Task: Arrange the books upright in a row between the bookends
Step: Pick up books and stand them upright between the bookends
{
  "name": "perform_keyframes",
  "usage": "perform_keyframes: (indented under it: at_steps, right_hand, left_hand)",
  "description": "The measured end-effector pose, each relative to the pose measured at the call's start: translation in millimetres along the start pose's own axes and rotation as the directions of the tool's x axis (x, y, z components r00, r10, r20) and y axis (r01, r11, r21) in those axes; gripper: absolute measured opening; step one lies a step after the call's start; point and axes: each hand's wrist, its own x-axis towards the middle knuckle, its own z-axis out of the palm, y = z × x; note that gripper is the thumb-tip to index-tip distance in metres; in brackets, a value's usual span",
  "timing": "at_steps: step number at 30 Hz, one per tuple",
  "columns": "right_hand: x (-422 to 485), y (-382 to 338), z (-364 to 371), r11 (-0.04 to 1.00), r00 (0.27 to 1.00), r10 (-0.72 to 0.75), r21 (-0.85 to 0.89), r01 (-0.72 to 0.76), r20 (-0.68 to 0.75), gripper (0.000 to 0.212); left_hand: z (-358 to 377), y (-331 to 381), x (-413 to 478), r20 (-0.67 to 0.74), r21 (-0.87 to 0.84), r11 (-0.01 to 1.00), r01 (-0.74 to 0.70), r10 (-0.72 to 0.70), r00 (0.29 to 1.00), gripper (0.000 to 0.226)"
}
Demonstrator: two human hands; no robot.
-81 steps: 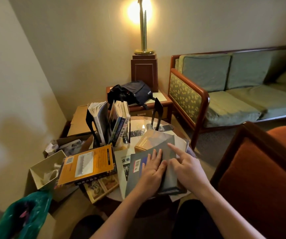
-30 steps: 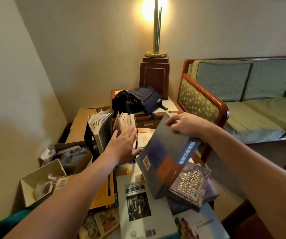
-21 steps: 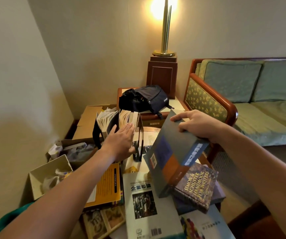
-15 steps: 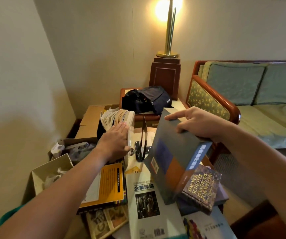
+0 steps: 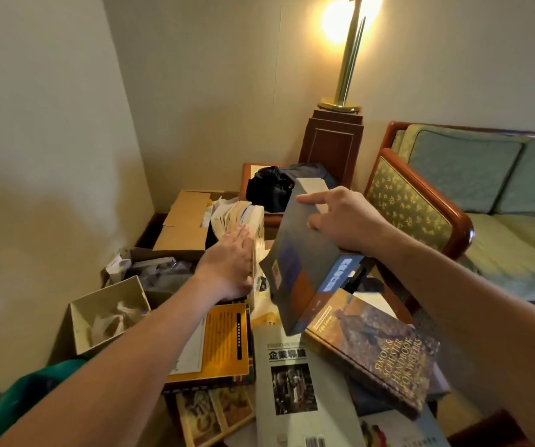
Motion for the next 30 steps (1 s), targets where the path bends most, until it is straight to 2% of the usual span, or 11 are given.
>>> perform_keyframes:
  at_steps: [6,15,19,22,25,28,30]
  right_hand:
    - [37.2,-0.6,38.3,0.999,0.997,0.024,-0.037,-0.027,-0.069,0.051]
    - [91.6,-14.8,97.6,0.999,0.997,0.038,0.001,-0.038,-0.066,0.043]
    - [101.7,-9.9,113.2,0.996,0.996,0.048,-0.072,-0.043,0.071,0.049]
    - [106.5,-8.0,112.5,0.990,0.985,0.044,-0.137,-0.021,0.165,0.044]
    - [109.1,-7.8,112.1,0.984,0.976,0.044,-0.176,-0.006,0.214,0.048]
    - [99.7,-9.0,119.2,0.995,0.967,0.076,-0.087,-0.056,0.244,0.064]
    - [86.8,-9.9,123.7,0.996,0.962,0.082,0.023,-0.091,0.260,0.066]
  left_hand:
    - [6.4,-4.4,1.7,-0.050,-0.055,0.998,-0.019,0.017,0.999,0.085]
    - [14.1,-10.5,1.2,-0.091,-0.044,0.998,-0.044,0.040,0.995,0.094]
    - [15.4,-12.5,0.2,-0.145,-0.104,0.993,-0.063,0.048,0.988,0.094]
    - [18.4,-13.4,1.6,-0.149,-0.146,0.986,-0.082,0.060,0.987,0.093]
    - [22.7,-14.1,3.4,-0.183,-0.190,0.978,-0.088,0.053,0.982,0.090]
    - [29.5,-13.9,0.5,-0.263,-0.264,0.960,-0.090,0.019,0.965,0.081]
    - [34.3,-14.7,-4.1,-0.297,-0.316,0.946,-0.074,-0.024,0.954,0.075]
